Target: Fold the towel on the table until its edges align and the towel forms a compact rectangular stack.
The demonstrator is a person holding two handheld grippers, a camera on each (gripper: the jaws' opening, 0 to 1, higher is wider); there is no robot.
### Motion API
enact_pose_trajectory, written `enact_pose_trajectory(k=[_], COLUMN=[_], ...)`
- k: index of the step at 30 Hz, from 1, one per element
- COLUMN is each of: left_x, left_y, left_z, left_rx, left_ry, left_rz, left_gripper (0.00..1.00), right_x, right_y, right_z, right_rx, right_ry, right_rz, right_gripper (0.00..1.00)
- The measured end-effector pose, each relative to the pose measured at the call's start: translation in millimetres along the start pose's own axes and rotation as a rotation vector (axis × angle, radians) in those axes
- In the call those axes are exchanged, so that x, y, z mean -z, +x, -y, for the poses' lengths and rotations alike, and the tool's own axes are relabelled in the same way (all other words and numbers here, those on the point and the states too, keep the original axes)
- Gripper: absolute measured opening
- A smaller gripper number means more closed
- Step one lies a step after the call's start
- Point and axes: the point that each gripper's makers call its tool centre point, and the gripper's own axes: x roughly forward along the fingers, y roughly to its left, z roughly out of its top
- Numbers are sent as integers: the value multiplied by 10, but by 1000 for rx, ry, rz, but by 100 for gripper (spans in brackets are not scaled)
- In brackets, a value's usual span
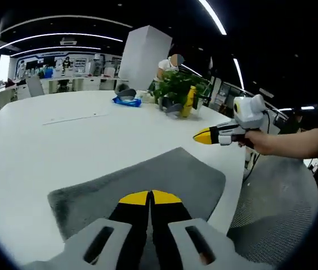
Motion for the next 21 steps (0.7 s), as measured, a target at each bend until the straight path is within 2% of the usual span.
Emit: enact_pose_trajectory(k=[3, 4, 7, 9, 10, 13, 18, 21], left_x=[61, 66, 162, 197, 253, 398, 567, 694], left_y=[141, 157, 285, 346, 382, 442, 540, 589], left_z=[267, 297, 473, 561, 623, 711, 835, 829], left_rx=[91, 100, 147, 175, 194, 213, 236, 224], left_ry=[18, 28, 77, 85, 90, 169, 203, 244], left_rz=[-61, -65, -130, -146, -172, -235, -287, -325], left_gripper=[1, 1, 1, 1, 1, 1, 1, 1], right_x=[-13, -23, 19, 38, 23, 19, 175, 280], right_y=[120, 156, 277, 334, 371, 427, 481, 479], right_z=[-286, -351, -606, -721, -781, -886, -1007, -1055], right_rx=[-109, -130, -224, -268, -287, -333, -399, -422], right_ry=[-68, -99, -194, -200, -178, -147, -189, -210], right_rz=[-45, -50, -108, -132, -131, -147, -219, -255], right_gripper=[0, 0, 0, 0, 0, 0, 0, 0])
